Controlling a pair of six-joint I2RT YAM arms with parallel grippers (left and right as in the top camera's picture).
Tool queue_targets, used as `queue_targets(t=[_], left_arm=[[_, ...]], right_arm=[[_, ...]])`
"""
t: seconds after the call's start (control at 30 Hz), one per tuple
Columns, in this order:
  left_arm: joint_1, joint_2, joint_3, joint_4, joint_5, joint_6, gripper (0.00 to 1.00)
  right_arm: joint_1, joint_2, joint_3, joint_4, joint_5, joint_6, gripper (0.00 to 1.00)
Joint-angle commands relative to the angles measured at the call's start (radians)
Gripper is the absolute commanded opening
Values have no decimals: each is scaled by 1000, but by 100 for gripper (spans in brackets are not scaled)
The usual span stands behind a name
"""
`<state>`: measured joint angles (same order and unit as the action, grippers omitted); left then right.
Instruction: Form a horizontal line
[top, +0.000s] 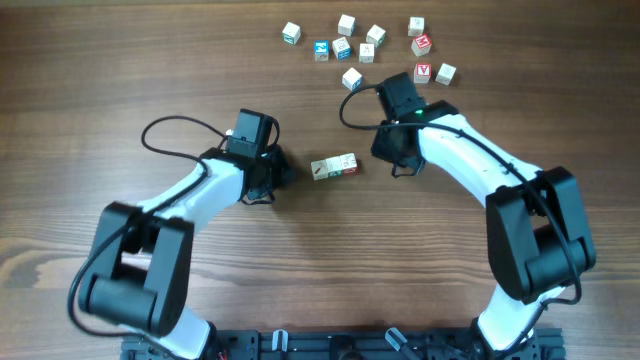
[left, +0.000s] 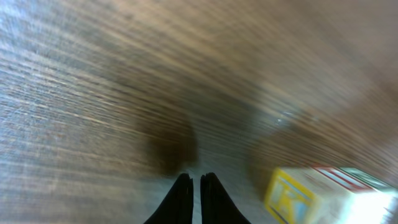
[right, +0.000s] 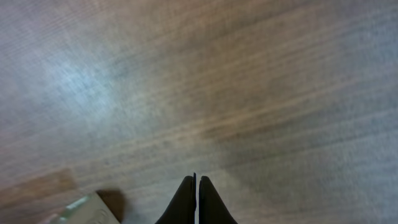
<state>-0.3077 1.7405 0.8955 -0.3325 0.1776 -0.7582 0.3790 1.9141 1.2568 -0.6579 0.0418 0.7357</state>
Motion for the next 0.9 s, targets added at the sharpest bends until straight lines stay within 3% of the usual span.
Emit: queue_targets(t=[0.0, 0.53, 0.77, 0.87], left_arm=[[-3, 88, -1, 12, 1, -66, 9], [-3, 111, -1, 70, 179, -66, 6], [-3, 111, -1, 71, 205, -66, 6], [-3, 111, -1, 79, 208, -92, 7]], right_arm=[[-14, 11, -6, 29, -81, -33, 4], [-12, 16, -6, 36, -176, -28, 5], [-12, 101, -6, 63, -273, -27, 5], [-12, 101, -6, 86, -337, -92, 5]])
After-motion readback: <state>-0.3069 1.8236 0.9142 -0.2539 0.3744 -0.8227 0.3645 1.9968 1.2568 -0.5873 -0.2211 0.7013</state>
